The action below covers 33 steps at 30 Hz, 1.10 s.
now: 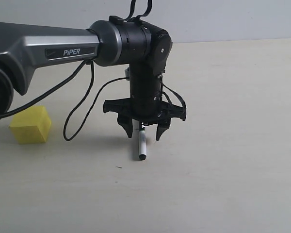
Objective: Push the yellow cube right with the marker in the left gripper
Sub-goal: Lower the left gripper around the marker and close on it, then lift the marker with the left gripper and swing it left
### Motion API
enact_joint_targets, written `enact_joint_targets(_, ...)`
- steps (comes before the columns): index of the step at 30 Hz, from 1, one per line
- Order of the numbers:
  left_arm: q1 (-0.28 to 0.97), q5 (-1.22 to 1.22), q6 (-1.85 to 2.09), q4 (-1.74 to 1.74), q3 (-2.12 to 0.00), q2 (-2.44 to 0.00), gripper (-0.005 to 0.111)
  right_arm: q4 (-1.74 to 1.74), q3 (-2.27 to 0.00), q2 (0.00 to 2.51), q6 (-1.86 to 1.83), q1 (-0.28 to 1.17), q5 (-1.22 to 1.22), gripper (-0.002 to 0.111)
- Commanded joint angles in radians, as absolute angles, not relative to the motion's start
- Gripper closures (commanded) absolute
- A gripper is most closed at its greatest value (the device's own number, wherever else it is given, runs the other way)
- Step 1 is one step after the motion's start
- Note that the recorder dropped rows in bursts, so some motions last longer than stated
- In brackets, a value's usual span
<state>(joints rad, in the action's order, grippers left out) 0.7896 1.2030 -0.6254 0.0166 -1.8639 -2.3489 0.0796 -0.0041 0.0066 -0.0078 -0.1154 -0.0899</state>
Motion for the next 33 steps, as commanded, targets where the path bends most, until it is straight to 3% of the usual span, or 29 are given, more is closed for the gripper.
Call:
enact_joint_targets(1, 0.793, 1.206, -0.631, 0.020, -1.859, -2.350, 0.046, 0.079, 0.000, 0.000, -0.007, -0.123, -0.087, 0.108)
enact_joint_targets(16, 0.793, 1.185, -0.628, 0.025, -1.825, -2.351, 0.048, 0.079, 0.000, 0.000, -0.007, -0.123, -0.087, 0.108)
enact_joint_targets(18, 0.793, 1.181, -0.628, 0.025, -1.825, -2.351, 0.061, 0.073, 0.000, 0.000, -0.007, -0.123, -0.087, 0.108)
enact_joint_targets(22, 0.793, 1.173, -0.598, 0.017, -1.829, -2.351, 0.104, 0.073, 0.000, 0.000, -0.007, -0.123, -0.087, 0.108)
enact_joint_targets(33, 0.790, 1.221, -0.084, -0.028, -1.981, -2.211, 0.107, 0.078, 0.000, 0.000, -0.007, -0.123, -0.087, 0.108)
